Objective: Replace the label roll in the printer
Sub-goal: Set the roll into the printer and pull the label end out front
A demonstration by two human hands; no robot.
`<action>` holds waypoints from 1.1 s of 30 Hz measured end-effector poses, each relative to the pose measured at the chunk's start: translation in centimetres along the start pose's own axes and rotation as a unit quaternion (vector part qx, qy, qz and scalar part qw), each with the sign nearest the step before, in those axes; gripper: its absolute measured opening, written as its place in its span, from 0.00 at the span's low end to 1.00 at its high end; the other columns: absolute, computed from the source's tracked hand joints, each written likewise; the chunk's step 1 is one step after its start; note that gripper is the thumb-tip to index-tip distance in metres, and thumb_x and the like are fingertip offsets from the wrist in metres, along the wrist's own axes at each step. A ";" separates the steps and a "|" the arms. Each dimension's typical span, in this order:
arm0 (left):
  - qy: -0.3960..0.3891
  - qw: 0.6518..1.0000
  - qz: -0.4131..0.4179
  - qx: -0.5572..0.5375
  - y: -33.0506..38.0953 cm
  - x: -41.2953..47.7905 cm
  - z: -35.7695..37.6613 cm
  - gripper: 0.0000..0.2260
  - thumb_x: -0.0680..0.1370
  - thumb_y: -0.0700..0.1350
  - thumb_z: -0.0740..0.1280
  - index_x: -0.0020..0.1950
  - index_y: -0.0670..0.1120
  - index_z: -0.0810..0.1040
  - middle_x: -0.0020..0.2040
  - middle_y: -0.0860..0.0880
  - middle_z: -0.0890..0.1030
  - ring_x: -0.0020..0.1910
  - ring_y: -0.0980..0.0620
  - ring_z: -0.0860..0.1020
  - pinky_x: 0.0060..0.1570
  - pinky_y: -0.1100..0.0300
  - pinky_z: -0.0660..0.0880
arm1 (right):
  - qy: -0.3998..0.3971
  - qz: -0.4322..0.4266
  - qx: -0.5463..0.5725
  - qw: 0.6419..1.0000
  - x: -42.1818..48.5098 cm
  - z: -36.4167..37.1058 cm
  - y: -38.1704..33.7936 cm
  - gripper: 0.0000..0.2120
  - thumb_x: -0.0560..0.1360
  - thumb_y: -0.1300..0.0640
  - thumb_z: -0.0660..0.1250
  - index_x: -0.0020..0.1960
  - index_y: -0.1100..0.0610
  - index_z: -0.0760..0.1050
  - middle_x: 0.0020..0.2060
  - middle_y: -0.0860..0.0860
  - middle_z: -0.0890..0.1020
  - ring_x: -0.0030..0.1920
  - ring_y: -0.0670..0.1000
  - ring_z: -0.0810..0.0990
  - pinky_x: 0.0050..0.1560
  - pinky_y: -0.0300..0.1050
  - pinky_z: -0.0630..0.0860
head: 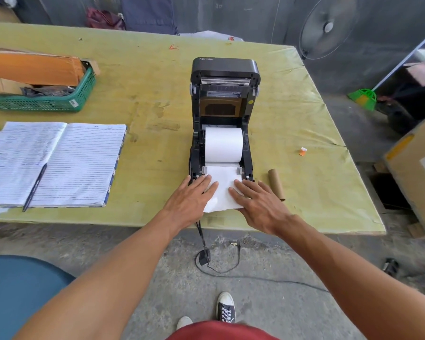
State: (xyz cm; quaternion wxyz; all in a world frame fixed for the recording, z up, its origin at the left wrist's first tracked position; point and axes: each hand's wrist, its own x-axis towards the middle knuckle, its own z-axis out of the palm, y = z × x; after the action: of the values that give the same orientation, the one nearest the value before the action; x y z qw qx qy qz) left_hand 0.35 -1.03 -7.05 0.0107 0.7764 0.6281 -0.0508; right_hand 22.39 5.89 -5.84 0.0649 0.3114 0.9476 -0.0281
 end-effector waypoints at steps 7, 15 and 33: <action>-0.017 1.000 0.009 0.000 0.0 -0.3 -0.2 0.32 0.80 0.33 0.54 0.82 0.46 0.46 0.82 0.43 0.47 0.81 0.47 0.47 0.78 0.48 0.47 | -0.026 0.005 0.026 0.999 -0.6 -1.1 -0.3 0.30 0.81 0.39 0.52 0.79 0.52 0.61 0.79 0.55 0.60 0.78 0.57 0.60 0.76 0.60 0.57; -0.003 0.999 0.045 -0.019 -0.6 -0.3 -1.1 0.30 0.80 0.28 0.53 0.81 0.44 0.53 0.81 0.43 0.53 0.80 0.47 0.52 0.77 0.52 0.52 | 0.037 0.088 0.185 0.978 1.0 -3.3 0.2 0.30 0.74 0.51 0.50 0.71 0.56 0.75 0.60 0.58 0.83 0.56 0.55 0.81 0.44 0.39 0.65; 0.070 0.993 -0.077 -0.059 0.7 2.1 -2.2 0.12 0.77 0.33 0.68 0.37 0.45 0.73 0.39 0.45 0.80 0.36 0.46 0.78 0.34 0.55 0.71 | 0.070 0.103 0.066 0.990 3.6 -1.0 -0.4 0.09 0.79 0.59 0.67 0.57 0.61 0.77 0.52 0.57 0.78 0.51 0.60 0.79 0.46 0.52 0.72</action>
State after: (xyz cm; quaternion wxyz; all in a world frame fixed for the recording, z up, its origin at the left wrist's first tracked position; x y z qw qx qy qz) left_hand 1.59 1.09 -5.14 0.0090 0.7250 0.6875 0.0399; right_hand 19.17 7.76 -5.39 -0.0195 0.4124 0.9086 -0.0622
